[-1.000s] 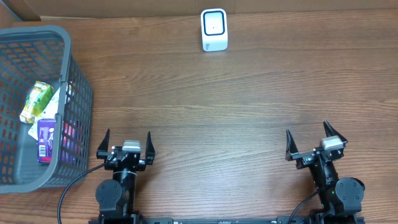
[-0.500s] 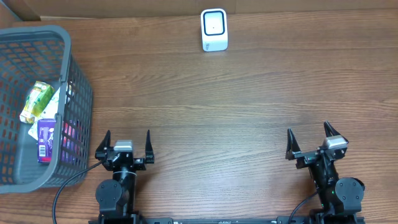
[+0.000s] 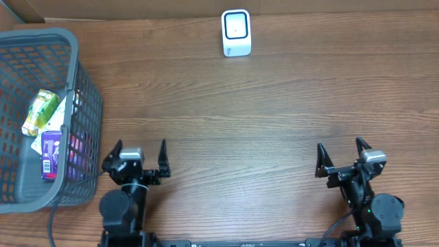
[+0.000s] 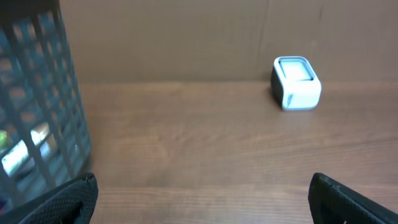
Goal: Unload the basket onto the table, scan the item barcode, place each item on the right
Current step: 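Reach the left gripper into the basket toward the purple snack bag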
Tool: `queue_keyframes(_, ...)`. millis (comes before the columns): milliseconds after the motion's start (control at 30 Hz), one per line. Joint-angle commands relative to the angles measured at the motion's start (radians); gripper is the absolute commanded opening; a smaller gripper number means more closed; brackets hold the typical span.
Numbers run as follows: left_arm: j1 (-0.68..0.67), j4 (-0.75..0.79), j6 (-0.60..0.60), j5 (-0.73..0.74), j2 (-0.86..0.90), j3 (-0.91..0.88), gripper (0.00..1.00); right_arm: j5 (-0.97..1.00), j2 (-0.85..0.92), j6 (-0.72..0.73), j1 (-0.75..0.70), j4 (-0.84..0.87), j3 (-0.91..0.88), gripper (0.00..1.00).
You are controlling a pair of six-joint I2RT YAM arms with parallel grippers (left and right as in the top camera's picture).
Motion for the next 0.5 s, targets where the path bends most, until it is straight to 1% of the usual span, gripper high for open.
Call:
queue_keyframes(0, -0.002, -0.013, -0.014, 0.033, 0.103, 0.156, 1.00, 0.006, 0.029, 0.008, 0.005, -0.039, 0.121, 1.00)
queue_keyframes(133, -0.002, -0.077, -0.014, 0.069, 0.223, 0.302, 1.00, 0.007, 0.100, 0.007, 0.005, -0.099, 0.232, 1.00)
queue_keyframes(267, -0.002, -0.169, -0.015, 0.166, 0.396, 0.510, 1.00, 0.006, 0.212, 0.007, 0.005, -0.142, 0.359, 1.00)
queue_keyframes(333, -0.002, -0.246, -0.014, 0.203, 0.493, 0.637, 1.00, -0.006, 0.294, 0.007, 0.005, -0.172, 0.443, 1.00)
queue_keyframes(467, -0.002, -0.478, -0.014, 0.246, 0.689, 0.937, 1.00, -0.045, 0.487, 0.008, 0.005, -0.282, 0.652, 1.00)
